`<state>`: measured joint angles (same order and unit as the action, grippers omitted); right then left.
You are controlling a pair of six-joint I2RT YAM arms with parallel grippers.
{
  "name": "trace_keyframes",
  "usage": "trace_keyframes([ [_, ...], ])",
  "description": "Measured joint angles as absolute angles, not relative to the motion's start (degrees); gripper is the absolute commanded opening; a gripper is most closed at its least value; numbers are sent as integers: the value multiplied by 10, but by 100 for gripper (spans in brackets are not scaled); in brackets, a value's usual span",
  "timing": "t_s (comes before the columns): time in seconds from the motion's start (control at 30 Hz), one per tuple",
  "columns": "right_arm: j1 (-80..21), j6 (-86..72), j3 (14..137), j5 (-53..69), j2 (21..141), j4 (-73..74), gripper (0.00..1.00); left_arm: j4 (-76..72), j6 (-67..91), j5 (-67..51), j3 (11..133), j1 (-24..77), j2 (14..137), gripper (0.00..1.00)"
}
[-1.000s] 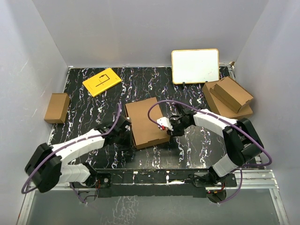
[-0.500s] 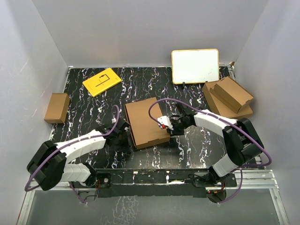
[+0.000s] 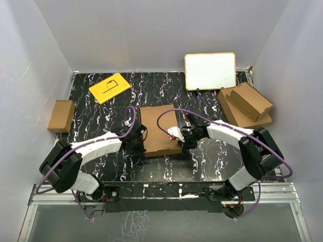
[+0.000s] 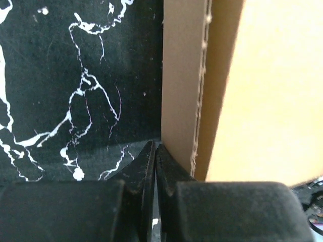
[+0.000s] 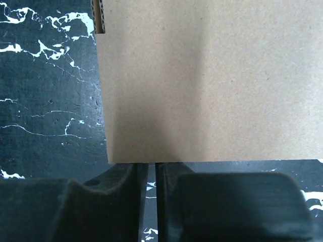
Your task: Fold the paper box
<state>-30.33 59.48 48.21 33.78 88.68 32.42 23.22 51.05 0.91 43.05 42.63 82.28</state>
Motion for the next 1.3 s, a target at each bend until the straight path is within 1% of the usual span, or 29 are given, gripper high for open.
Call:
trace_keyframes([
  [0.1, -290, 595, 482, 345, 887, 322, 25, 231, 510, 11, 411, 423, 776, 0],
  [0.2, -267, 599, 482, 354, 883, 315, 26, 234, 502, 2, 389, 404, 715, 0],
  [0.27, -247, 601, 482, 356, 880, 314, 26, 237, 489, -7, 381, 379, 687, 0],
  [0.3, -240, 601, 483, 355, 879, 314, 26, 238, 479, -10, 380, 347, 670, 0],
  [0.37, -228, 605, 490, 354, 881, 315, 25, 232, 458, -16, 380, 312, 668, 0],
  [0.47, -226, 613, 522, 354, 905, 316, 22, 214, 423, -26, 388, 267, 701, 0],
  [0.53, -226, 616, 559, 356, 937, 318, 21, 191, 401, -35, 411, 249, 757, 0],
  [0.67, -233, 620, 624, 360, 989, 314, 20, 136, 367, -61, 486, 240, 883, 0],
  [0.73, -239, 621, 644, 360, 1005, 315, 20, 107, 359, -82, 518, 241, 929, 0],
  [0.83, -246, 625, 668, 350, 1024, 325, 20, 98, 338, -80, 557, 238, 980, 0],
  [0.93, -247, 625, 673, 344, 1025, 331, 22, 95, 325, -78, 564, 238, 991, 0],
  [1.1, -234, 632, 673, 347, 1025, 331, 25, 94, 308, -75, 552, 238, 977, 0],
  [1.2, -210, 641, 676, 361, 1028, 329, 26, 95, 302, -91, 533, 217, 952, 0],
  [1.3, -182, 647, 702, 364, 1051, 329, 26, 93, 290, -101, 536, 176, 946, 0],
])
